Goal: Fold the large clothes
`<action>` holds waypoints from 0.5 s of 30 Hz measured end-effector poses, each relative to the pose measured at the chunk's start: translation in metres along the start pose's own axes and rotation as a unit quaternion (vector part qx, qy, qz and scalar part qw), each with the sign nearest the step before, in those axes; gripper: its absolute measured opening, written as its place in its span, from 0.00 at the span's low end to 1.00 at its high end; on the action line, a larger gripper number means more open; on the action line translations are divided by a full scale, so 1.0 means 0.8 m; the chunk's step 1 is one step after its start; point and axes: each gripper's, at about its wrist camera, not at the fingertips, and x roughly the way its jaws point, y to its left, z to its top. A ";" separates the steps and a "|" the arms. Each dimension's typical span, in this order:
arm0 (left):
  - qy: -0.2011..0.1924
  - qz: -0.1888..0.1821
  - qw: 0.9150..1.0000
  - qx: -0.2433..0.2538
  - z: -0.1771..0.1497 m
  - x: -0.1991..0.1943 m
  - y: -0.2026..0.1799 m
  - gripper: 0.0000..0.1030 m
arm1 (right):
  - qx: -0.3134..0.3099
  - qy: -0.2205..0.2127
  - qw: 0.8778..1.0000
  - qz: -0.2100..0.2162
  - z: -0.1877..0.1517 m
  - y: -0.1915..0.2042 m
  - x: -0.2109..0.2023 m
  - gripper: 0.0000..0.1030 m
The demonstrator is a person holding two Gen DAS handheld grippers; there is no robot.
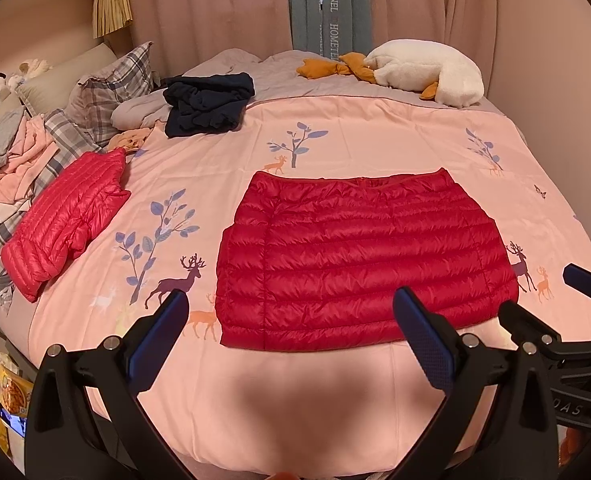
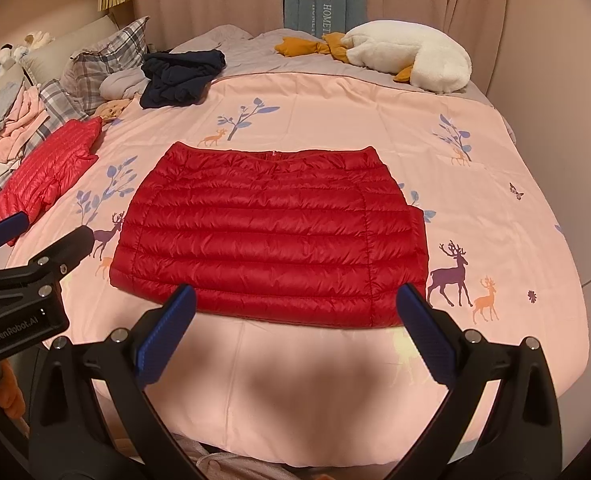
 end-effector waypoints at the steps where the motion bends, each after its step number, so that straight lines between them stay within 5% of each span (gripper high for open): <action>1: 0.000 0.000 1.000 0.000 0.000 0.000 0.000 0.99 | 0.000 0.000 1.000 -0.001 0.000 0.001 0.000 0.98; 15: -0.001 -0.003 1.000 -0.002 0.001 0.000 -0.001 0.99 | 0.000 0.001 1.000 -0.001 0.000 0.000 0.001 0.98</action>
